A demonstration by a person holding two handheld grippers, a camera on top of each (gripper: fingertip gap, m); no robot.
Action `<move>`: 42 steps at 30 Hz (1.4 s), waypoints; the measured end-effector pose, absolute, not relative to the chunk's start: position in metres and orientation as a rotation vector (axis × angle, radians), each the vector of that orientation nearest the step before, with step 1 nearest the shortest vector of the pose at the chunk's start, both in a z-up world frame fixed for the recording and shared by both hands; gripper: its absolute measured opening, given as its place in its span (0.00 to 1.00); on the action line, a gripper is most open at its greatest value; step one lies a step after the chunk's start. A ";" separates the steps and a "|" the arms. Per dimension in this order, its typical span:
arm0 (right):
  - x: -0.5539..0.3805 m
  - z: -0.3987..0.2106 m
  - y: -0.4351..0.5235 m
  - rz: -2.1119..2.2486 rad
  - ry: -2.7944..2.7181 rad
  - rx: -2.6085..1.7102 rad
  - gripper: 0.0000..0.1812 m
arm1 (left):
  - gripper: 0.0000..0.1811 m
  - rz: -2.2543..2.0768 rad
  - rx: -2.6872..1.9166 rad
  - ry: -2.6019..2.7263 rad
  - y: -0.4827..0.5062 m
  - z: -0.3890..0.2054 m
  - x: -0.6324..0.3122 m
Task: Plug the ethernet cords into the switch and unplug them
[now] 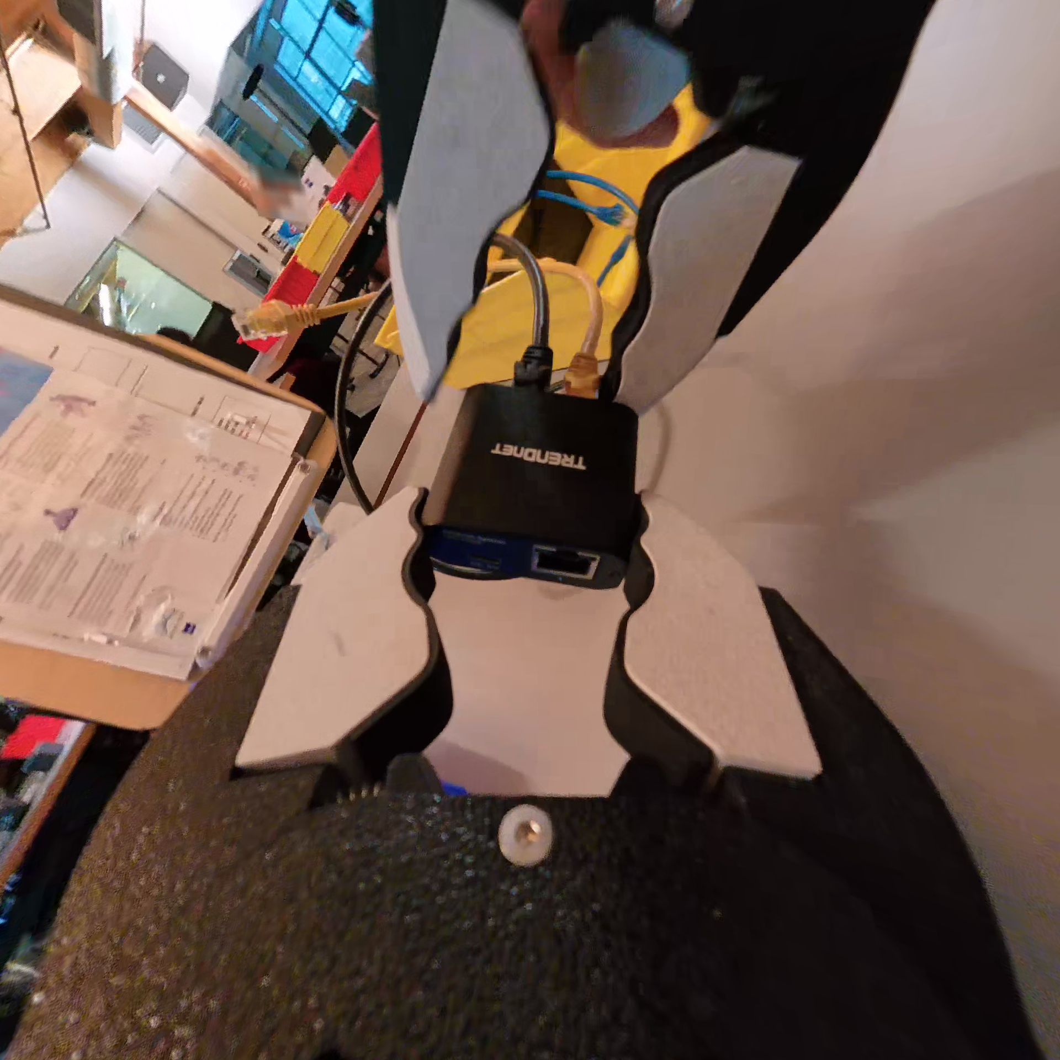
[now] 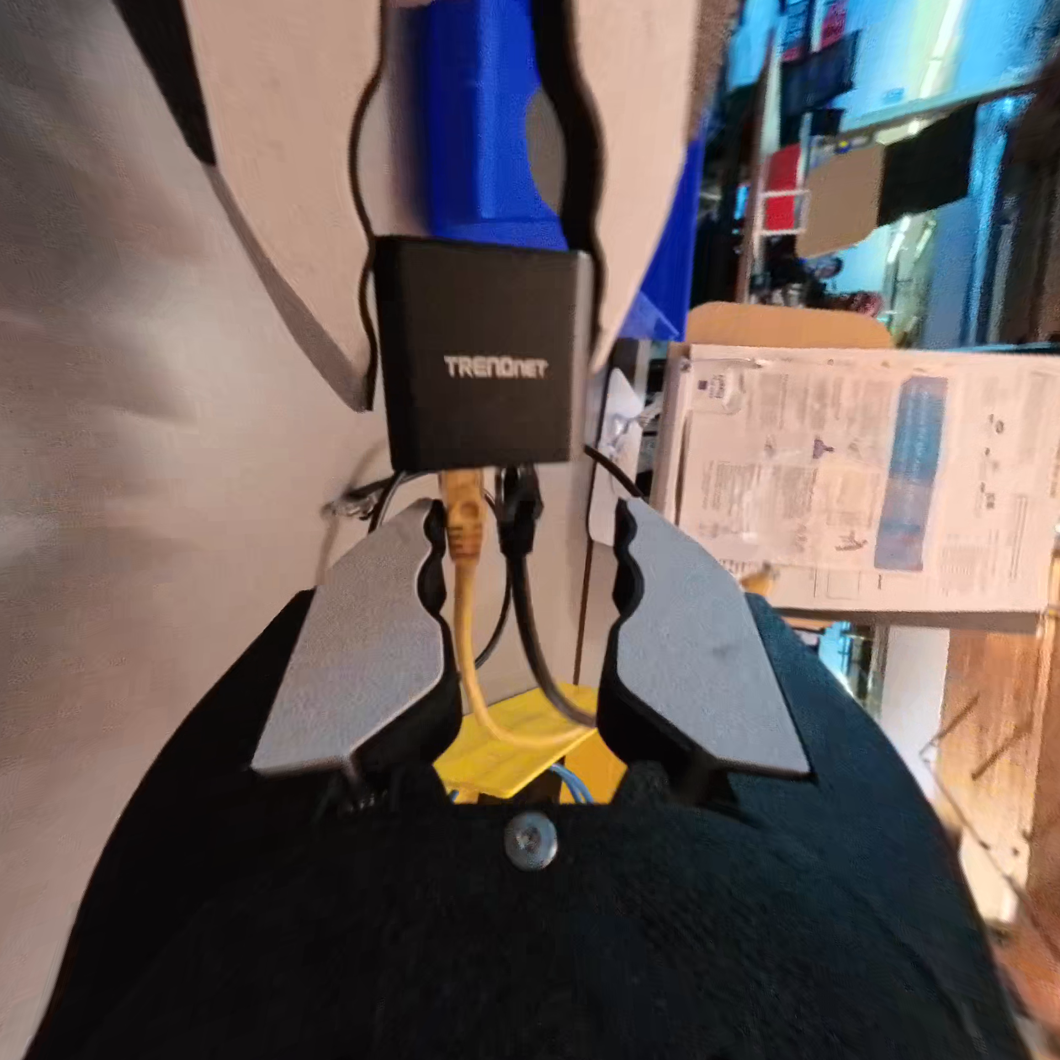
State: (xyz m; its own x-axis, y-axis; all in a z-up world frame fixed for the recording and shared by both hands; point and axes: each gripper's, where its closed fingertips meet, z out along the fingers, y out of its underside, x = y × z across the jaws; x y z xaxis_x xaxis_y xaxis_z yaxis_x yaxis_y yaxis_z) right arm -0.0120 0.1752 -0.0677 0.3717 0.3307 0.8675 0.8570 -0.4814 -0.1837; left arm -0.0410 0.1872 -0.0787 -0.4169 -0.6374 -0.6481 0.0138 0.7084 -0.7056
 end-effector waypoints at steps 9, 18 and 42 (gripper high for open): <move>-0.014 -0.028 0.189 0.218 0.054 -1.752 0.34 | 0.35 -1.225 -0.851 1.517 0.245 -0.031 -0.042; -0.038 -0.017 0.219 1.030 0.392 -1.225 0.16 | 0.35 -1.242 -0.784 1.545 0.226 -0.033 -0.041; -0.054 -0.030 0.222 0.810 0.400 -1.461 0.14 | 0.35 -1.156 -0.685 1.538 0.222 -0.048 -0.038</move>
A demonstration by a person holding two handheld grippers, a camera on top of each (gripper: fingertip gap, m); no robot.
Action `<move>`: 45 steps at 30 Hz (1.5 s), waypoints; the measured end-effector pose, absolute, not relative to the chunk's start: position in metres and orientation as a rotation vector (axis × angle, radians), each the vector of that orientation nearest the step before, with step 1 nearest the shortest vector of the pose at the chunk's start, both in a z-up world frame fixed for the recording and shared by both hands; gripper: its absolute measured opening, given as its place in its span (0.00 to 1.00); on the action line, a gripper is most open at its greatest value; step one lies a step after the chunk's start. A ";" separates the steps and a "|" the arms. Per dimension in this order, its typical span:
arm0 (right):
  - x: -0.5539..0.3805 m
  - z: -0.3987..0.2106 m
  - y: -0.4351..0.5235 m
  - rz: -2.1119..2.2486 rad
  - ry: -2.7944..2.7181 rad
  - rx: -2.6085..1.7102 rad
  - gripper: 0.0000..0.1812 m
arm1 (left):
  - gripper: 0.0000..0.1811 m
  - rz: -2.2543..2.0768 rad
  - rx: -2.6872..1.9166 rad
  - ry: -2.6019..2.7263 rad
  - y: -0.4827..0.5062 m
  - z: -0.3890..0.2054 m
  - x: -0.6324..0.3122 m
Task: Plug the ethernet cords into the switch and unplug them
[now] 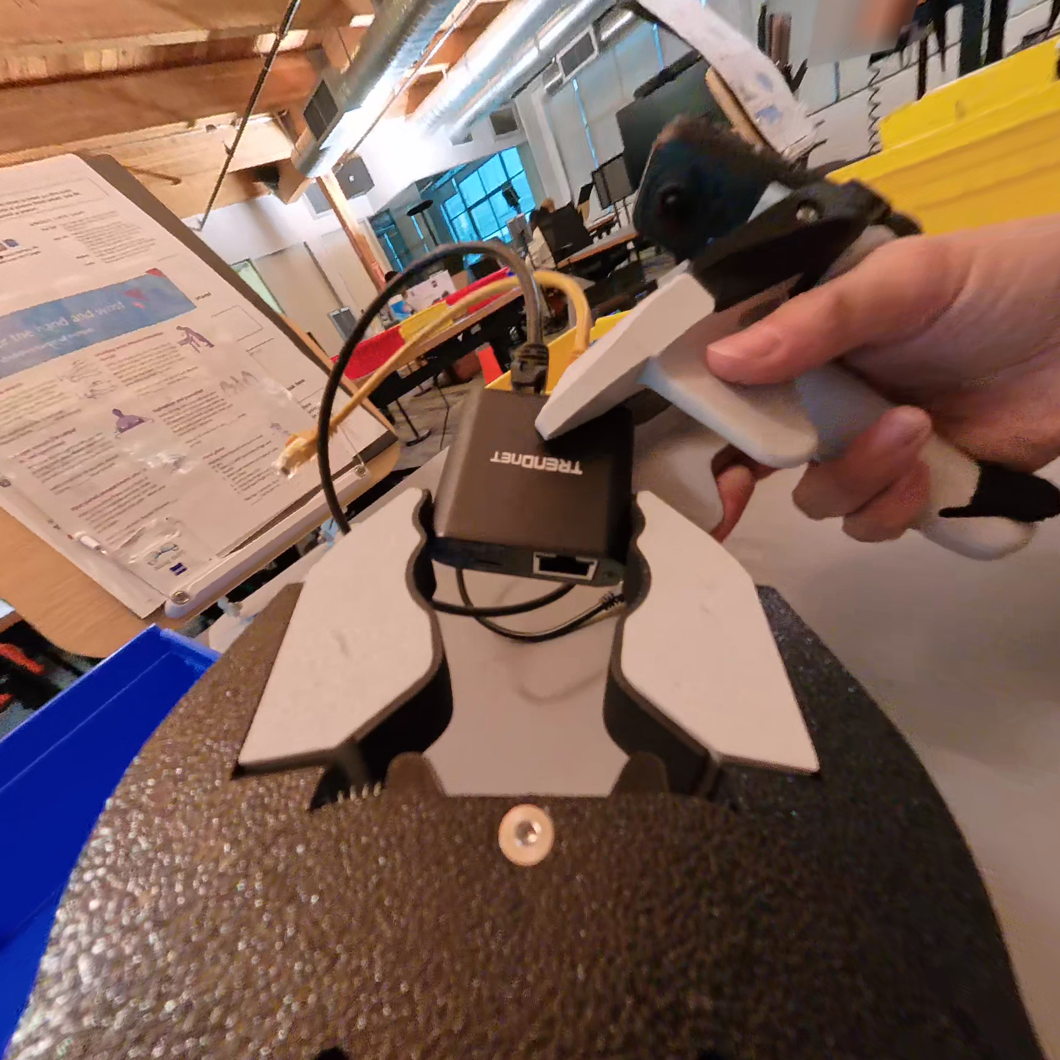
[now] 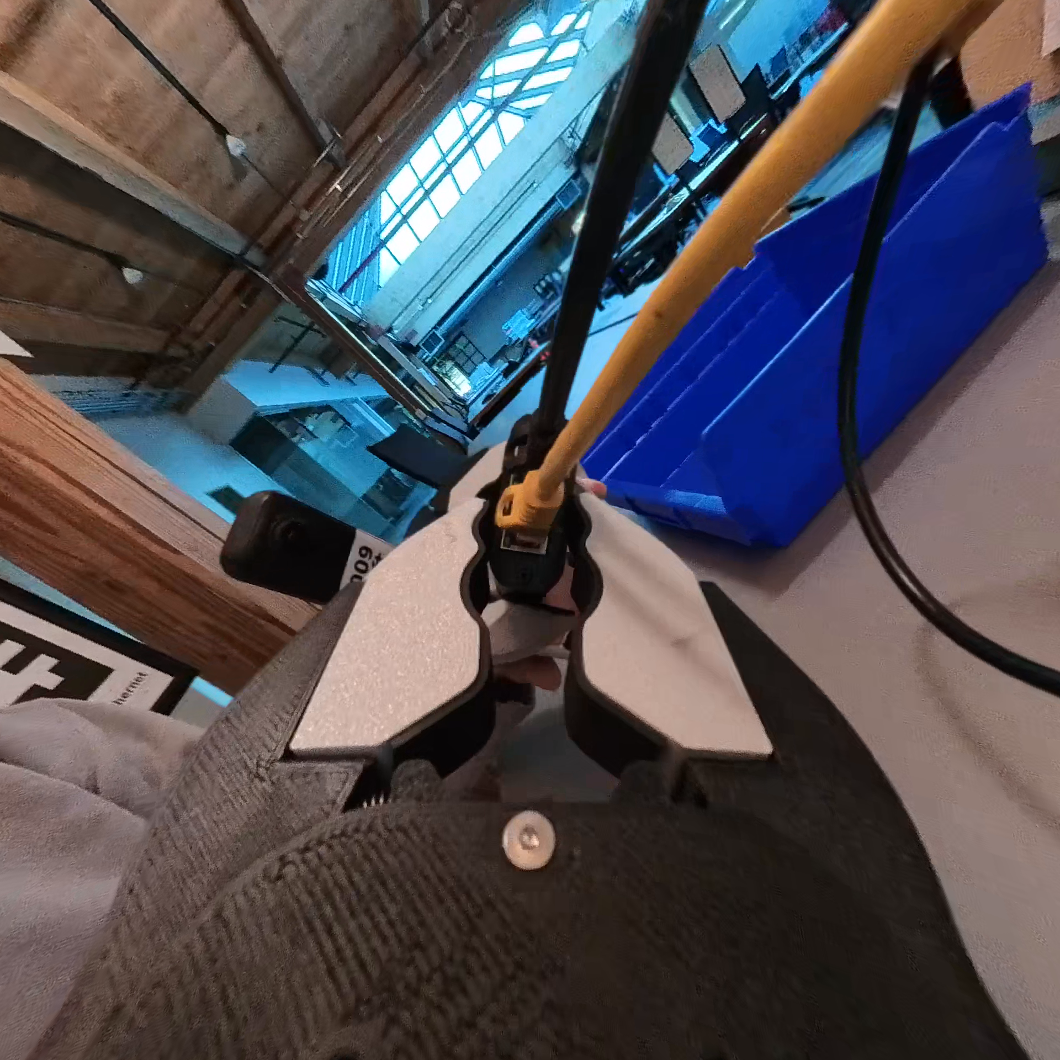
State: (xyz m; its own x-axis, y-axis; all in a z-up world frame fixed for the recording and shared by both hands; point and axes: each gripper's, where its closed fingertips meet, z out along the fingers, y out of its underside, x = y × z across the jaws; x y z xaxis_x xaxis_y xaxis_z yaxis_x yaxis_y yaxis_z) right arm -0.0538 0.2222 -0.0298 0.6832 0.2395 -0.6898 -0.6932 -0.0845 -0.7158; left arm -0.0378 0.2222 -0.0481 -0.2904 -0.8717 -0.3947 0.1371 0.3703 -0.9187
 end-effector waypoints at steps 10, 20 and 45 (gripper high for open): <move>-0.051 -0.035 0.224 0.831 0.453 -1.459 0.14 | 0.35 -1.154 -0.706 1.531 0.222 -0.054 -0.035; -0.043 -0.033 0.221 0.756 0.412 -1.494 0.20 | 0.35 -1.322 -0.907 1.487 0.230 -0.052 -0.031; -0.013 -0.053 0.210 0.922 0.869 -1.019 0.08 | 0.35 -1.139 -0.987 1.677 0.225 -0.082 -0.024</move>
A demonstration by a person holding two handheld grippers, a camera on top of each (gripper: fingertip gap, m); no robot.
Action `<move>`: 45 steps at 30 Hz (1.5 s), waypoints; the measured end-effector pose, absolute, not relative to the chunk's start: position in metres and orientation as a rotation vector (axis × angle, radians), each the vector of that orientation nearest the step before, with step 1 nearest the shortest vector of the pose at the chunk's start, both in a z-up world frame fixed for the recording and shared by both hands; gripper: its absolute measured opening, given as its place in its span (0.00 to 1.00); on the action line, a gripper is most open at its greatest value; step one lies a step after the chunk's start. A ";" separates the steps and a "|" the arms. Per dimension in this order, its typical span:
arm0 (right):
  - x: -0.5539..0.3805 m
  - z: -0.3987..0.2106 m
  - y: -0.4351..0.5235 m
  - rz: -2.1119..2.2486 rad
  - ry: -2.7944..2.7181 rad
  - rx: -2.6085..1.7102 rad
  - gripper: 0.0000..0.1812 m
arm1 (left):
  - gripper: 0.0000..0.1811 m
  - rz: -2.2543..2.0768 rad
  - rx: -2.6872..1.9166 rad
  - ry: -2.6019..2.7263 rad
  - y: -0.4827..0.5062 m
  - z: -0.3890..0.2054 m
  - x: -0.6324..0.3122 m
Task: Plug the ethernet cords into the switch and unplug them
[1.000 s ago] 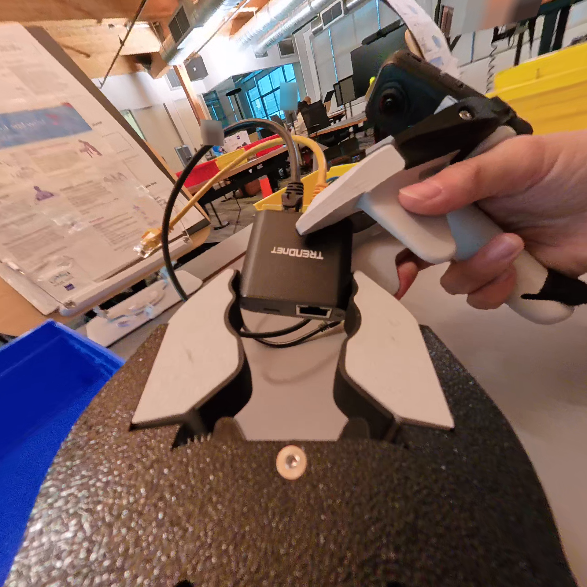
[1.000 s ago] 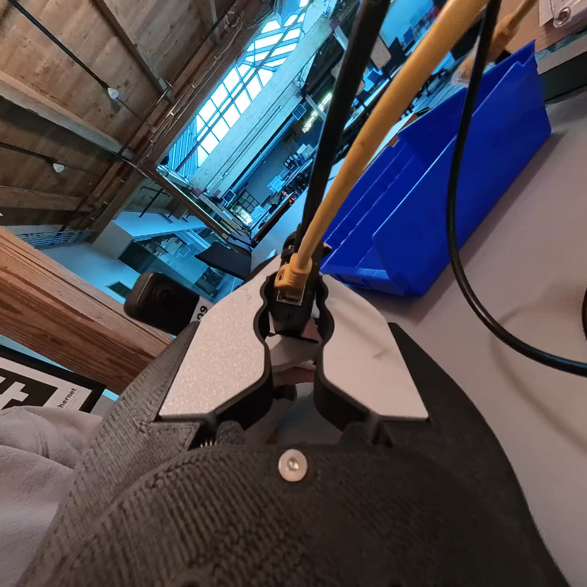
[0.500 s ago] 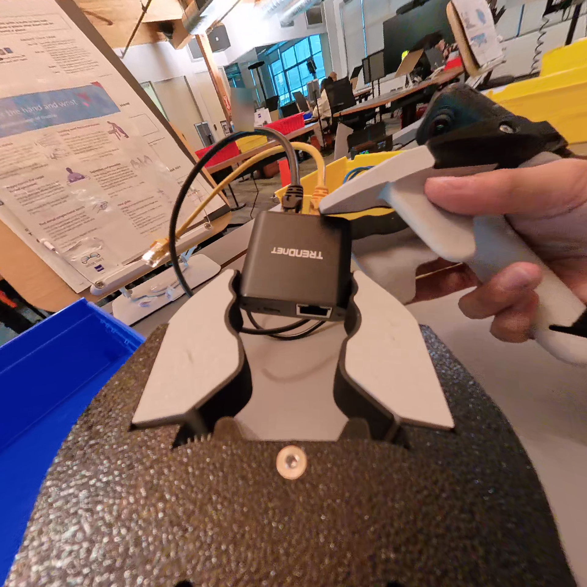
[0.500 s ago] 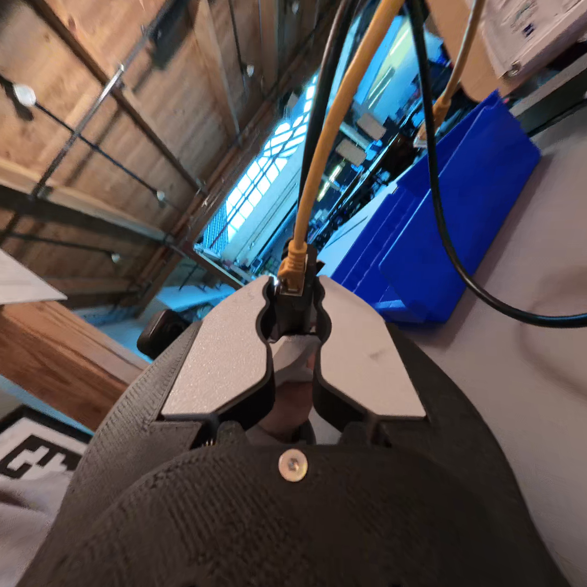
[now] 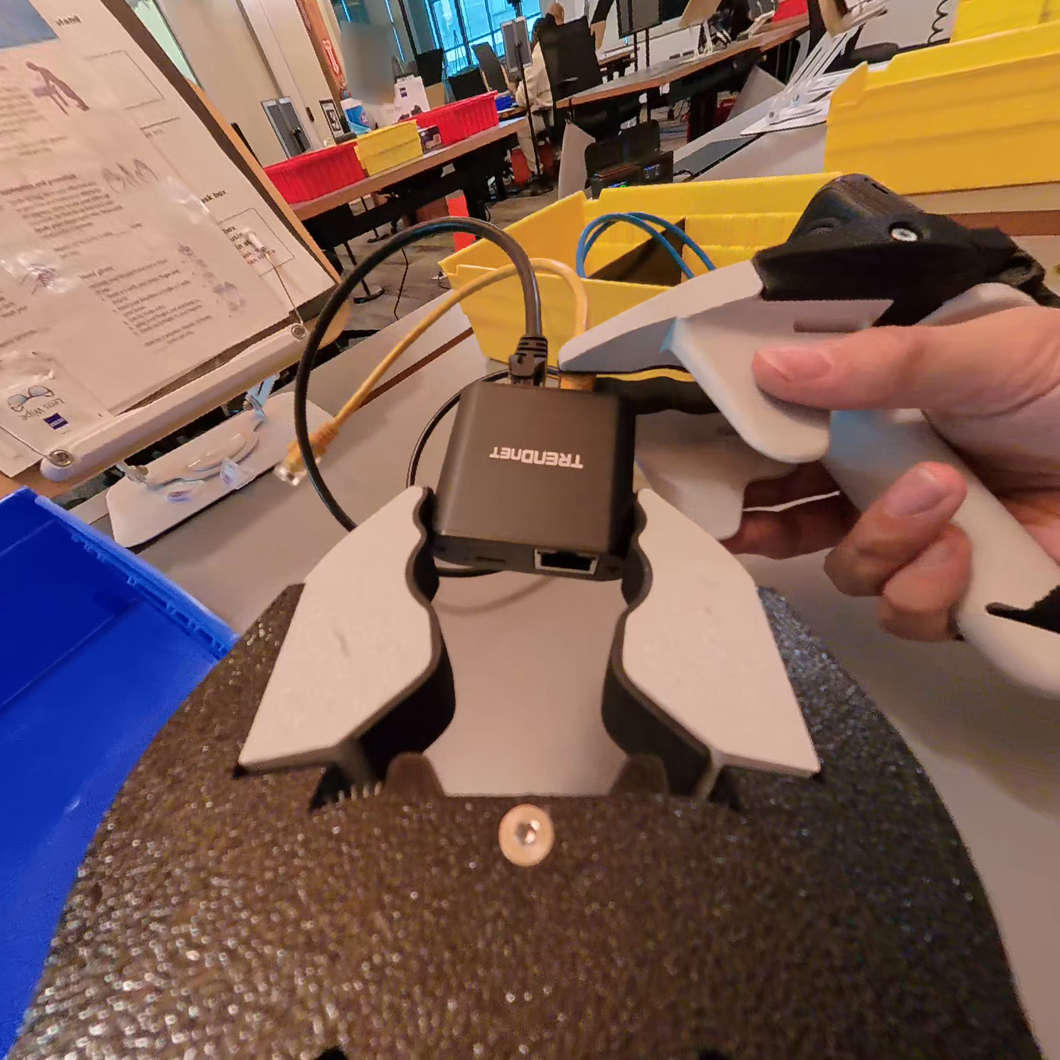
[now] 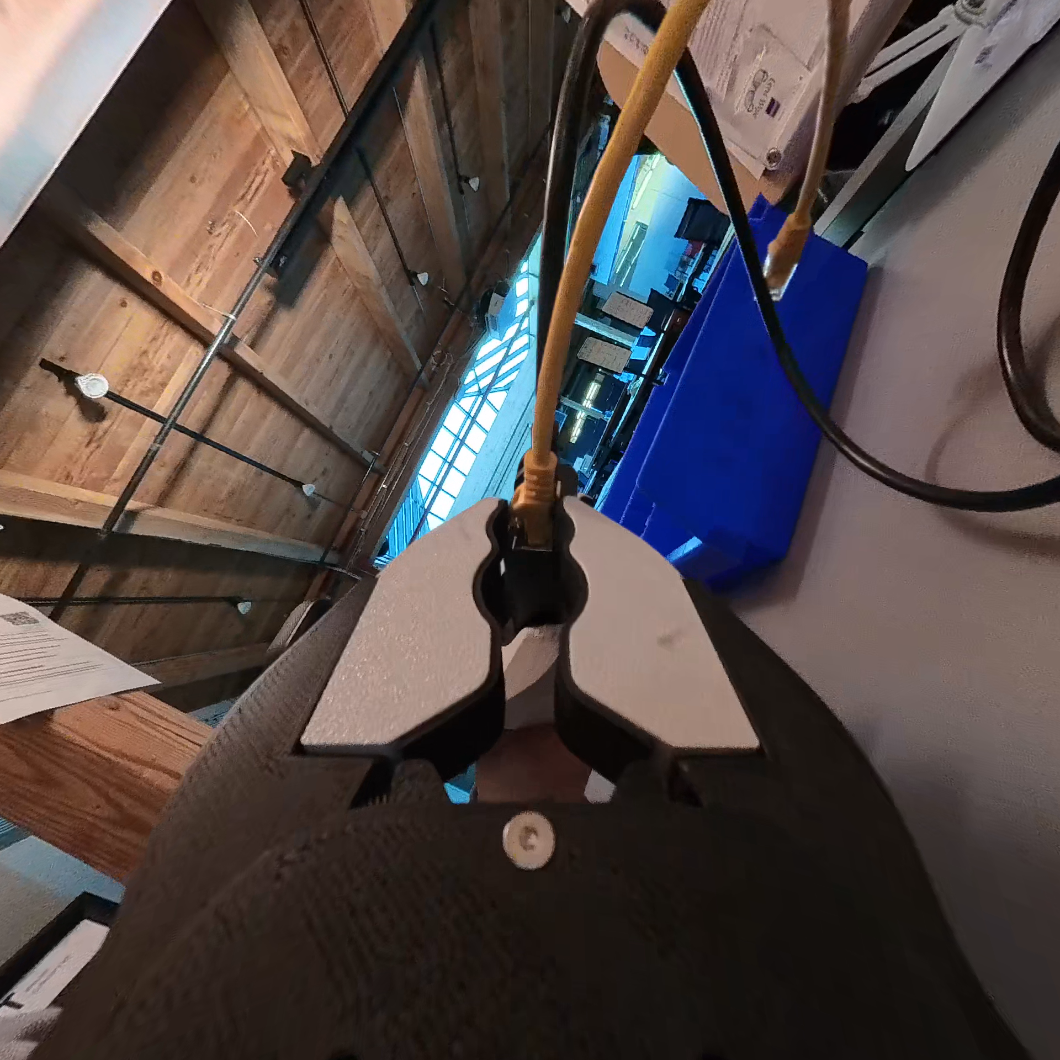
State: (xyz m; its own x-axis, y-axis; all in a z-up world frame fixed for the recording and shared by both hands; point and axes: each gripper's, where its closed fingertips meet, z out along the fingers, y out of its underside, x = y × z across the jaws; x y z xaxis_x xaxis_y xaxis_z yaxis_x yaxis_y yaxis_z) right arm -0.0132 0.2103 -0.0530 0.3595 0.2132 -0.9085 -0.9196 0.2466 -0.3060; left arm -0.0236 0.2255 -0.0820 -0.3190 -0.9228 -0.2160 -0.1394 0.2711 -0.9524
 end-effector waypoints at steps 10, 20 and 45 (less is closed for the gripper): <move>-0.013 -0.071 0.206 0.857 0.923 -1.021 0.07 | 0.35 -1.092 -0.992 1.704 0.223 -0.097 -0.022; -0.015 -0.082 0.209 0.679 0.861 -1.102 0.07 | 0.35 -1.222 -1.018 1.660 0.222 -0.108 -0.021; 0.006 0.067 0.124 0.116 0.134 -1.525 0.06 | 0.34 -1.259 -0.967 1.343 0.291 -0.036 -0.053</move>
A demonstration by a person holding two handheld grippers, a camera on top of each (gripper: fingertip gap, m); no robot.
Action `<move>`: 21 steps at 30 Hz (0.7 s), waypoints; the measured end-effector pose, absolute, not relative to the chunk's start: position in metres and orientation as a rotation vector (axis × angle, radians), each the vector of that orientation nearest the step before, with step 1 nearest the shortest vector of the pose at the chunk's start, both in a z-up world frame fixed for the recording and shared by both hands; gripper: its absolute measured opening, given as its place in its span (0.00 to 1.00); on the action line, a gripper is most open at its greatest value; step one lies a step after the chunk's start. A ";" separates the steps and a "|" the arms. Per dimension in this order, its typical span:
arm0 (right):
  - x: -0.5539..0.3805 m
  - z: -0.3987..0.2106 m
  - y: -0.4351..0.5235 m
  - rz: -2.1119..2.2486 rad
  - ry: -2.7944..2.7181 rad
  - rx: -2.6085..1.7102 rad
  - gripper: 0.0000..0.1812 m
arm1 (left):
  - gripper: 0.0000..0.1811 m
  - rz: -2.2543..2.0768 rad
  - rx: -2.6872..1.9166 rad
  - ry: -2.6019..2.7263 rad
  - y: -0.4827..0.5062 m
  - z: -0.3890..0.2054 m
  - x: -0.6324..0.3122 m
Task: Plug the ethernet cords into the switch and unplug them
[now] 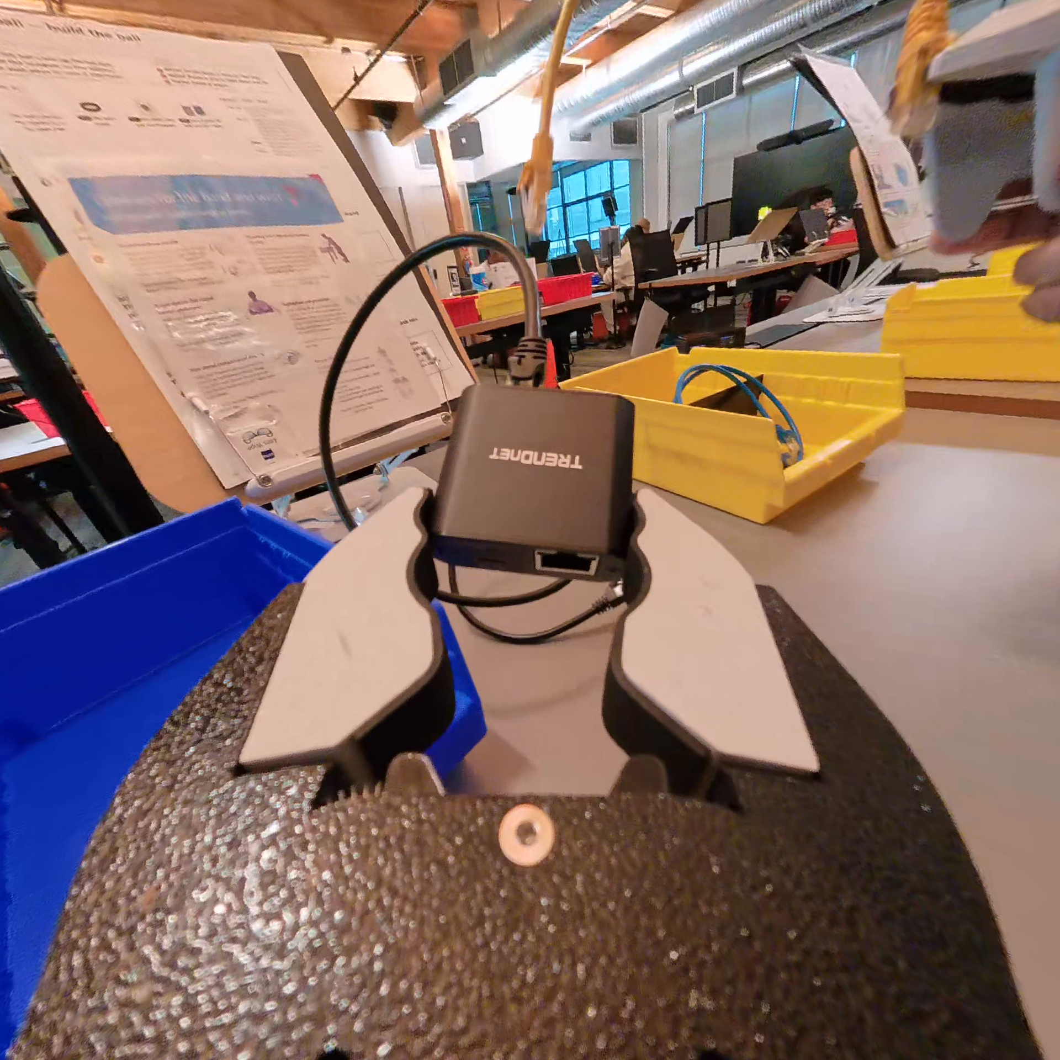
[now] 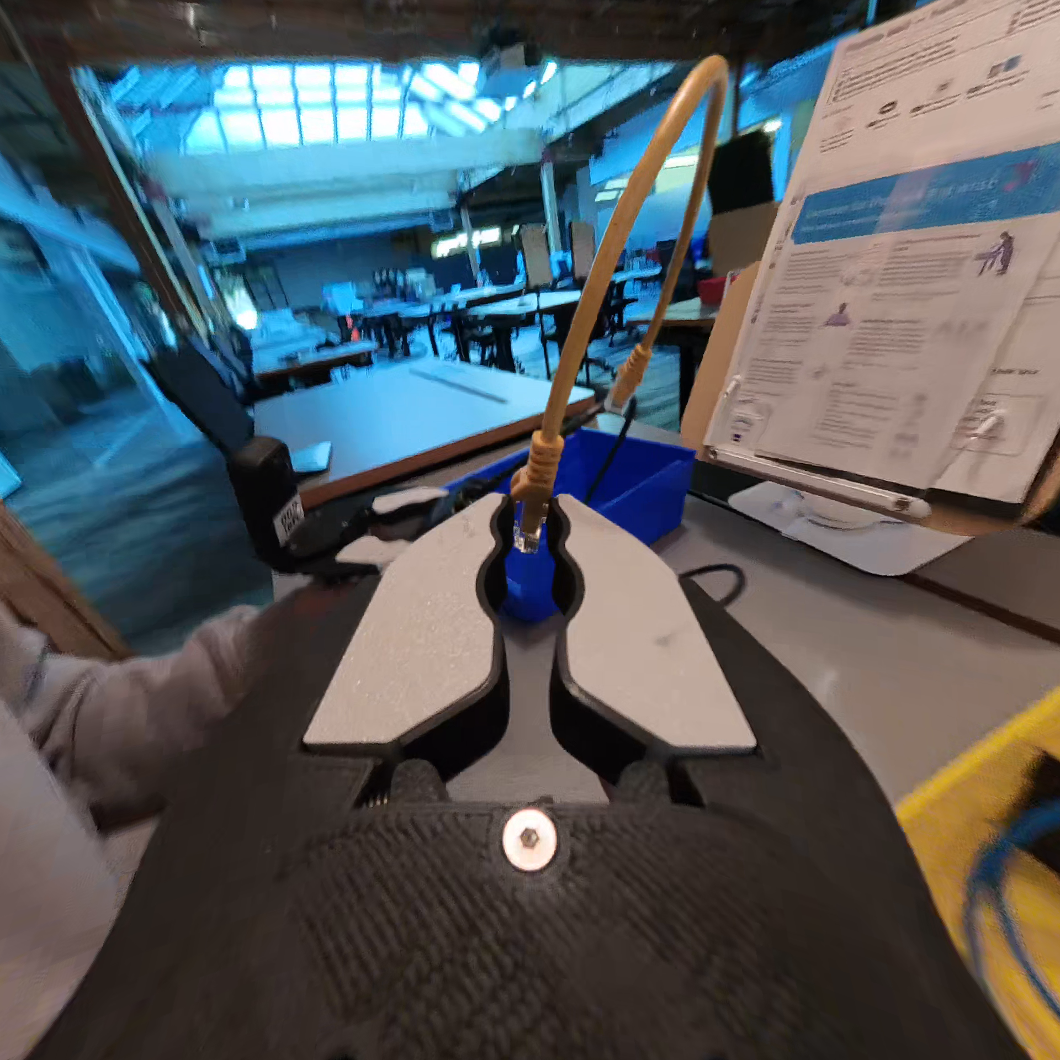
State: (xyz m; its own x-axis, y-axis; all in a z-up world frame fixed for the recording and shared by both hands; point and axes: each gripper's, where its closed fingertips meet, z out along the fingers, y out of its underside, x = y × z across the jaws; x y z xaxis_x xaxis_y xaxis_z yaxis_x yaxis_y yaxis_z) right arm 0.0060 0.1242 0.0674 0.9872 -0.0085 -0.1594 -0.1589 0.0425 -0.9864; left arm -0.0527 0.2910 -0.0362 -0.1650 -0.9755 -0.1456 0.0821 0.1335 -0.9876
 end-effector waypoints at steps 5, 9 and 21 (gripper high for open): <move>0.048 0.055 0.050 0.072 0.065 -1.779 0.07 | 0.34 -1.251 -0.955 1.356 0.288 -0.037 -0.053; 0.087 0.031 -0.002 0.000 0.114 -1.957 0.07 | 0.34 -1.257 -0.952 1.376 0.286 -0.039 -0.052; 0.164 -0.051 -0.018 0.145 0.571 -1.976 0.07 | 0.34 -1.275 -0.959 1.400 0.281 -0.043 -0.051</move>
